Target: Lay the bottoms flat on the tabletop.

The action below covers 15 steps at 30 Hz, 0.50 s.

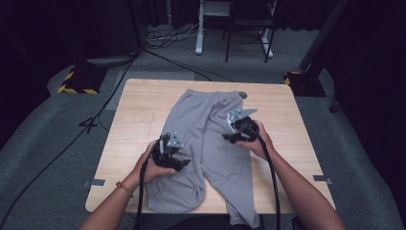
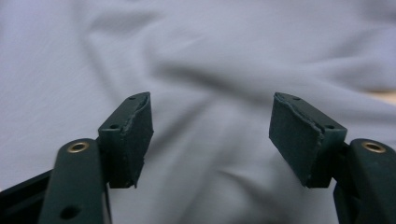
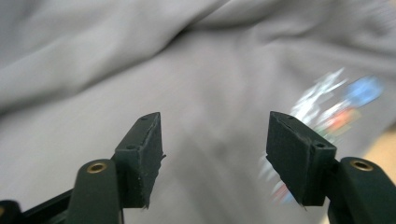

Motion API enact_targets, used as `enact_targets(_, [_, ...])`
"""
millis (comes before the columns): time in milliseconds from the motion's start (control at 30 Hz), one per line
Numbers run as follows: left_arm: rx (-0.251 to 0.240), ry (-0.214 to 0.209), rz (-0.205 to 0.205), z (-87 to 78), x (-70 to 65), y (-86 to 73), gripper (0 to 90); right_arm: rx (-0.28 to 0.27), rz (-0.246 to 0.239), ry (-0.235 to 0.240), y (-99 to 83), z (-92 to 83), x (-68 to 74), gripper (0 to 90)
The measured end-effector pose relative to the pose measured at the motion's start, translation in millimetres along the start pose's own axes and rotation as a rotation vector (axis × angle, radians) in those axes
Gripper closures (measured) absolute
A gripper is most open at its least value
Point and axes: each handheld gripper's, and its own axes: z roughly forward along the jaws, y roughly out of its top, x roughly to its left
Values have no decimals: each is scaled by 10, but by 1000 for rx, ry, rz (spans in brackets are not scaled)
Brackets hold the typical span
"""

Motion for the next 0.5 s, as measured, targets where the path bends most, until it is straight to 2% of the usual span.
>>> enact_targets(33, [6, -2, -27, 64, 69, -8, 308, 13, -27, 7, -77, -45, 104, 362])
enact_targets(67, [10, -8, -36, 120, 125, -11, 318, 28, -59, 22, -141, -78, 199, 357])
enact_targets(100, [8, 20, -26, 163, 153, -15, 319, 38, -77, 32, -199, -106, 277, 355])
enact_targets(133, [12, 35, -19, 199, 178, -15, 325, 43, -80, 48, -256, -121, 327, 361])
enact_targets(200, [-5, 23, -19, 220, 225, -24, 331, 84, -76, 59, -326, -101, 378, 363])
enact_targets(233, [-14, 55, -24, 218, 231, -30, 335, 100, -78, 42, -352, -86, 378, 382])
enact_targets(267, [-10, 70, -24, 204, 243, -35, 353, 113, -69, 24, -380, -68, 357, 393])
enact_targets(333, [3, 97, -8, 163, 264, -61, 378, 92, -15, 47, -434, -79, 263, 445])
enact_targets(400, [19, 119, -16, 103, 321, -114, 377, 95, 7, 22, -483, -119, 177, 452])
enact_targets(433, [23, 119, -34, 72, 360, -152, 377, 101, 18, 7, -511, -147, 124, 461])
enact_targets(500, [27, 147, -44, 0, 430, -236, 378, 112, 45, -35, -584, -216, 8, 467])
